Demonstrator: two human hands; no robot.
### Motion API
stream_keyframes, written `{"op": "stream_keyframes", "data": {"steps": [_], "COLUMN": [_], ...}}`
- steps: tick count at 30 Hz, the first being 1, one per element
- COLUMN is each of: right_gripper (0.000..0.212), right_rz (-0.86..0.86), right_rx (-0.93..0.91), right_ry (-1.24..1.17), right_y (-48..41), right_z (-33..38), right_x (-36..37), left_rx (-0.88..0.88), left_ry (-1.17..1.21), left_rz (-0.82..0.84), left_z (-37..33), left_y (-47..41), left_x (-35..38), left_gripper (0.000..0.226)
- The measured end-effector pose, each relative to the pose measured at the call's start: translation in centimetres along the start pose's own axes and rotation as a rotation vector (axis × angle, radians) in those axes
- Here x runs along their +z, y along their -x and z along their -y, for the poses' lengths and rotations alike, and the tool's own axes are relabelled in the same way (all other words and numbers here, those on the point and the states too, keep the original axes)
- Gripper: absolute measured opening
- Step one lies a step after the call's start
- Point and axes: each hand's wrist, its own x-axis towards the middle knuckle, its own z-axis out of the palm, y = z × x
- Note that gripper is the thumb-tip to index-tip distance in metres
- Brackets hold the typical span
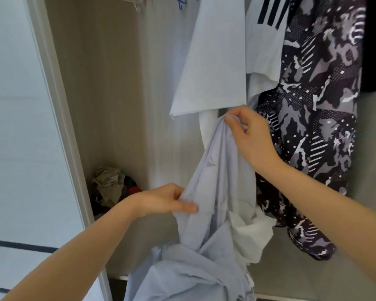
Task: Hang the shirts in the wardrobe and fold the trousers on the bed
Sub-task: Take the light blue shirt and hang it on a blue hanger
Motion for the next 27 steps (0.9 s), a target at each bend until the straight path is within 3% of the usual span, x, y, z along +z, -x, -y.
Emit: {"op": "stream_keyframes", "data": {"steps": [3,8,11,16,19,21,24,26,27], "right_gripper": [0.008,0.012,0.016,0.016,0.023,0.016,0.026,0.012,0.017], "right_rz": [-0.075,-0.056,-0.007,0.302,0.504,0.513,0.475,0.443,0.392], "right_rx": [0.016,0.107,0.165,0.263,0.255,0.238,0.280,0.207,0.196], "right_ry": [0.021,0.110,0.118,0.305,0.266,0.141,-0.025,0.045,0.058], "right_y": [-1.2,-1.2,-0.5,0.8,1.0,0.8,-0.3,-1.0,-1.5], "right_z": [-0.2,-1.5,-1.8,-1.6,-0.3,2.0,4.7,5.3,5.2], "right_x": [-1.1,-1.6,-1.1,-0.1,1.1,2.2,3.4,3.7,3.7], "left_rx": [-0.054,0.062,0.150,0.263,0.362,0.386,0.422,0.442,0.453], "left_ry": [-0.194,0.099,0.164,0.029,-0.200,-0.362,-0.437,-0.433,-0.420], "left_rz": [-0.014,-0.434,-0.602,-0.761,-0.813,-0.851,-0.920,-0.911,-0.896], "left_z": [1.8,0.7,-1.8,-6.3,-9.1,-10.6,-12.5,-13.5,-13.8], "left_y": [0.7,2.5,2.9,3.1,2.4,1.7,0.8,0.6,0.7], "left_x": [-1.0,-3.6,-5.0,-6.2,-6.4,-6.6,-6.6,-6.7,-6.7], "left_gripper": [0.040,0.012,0.012,0.012,0.017,0.014,0.012,0.012,0.013]}}
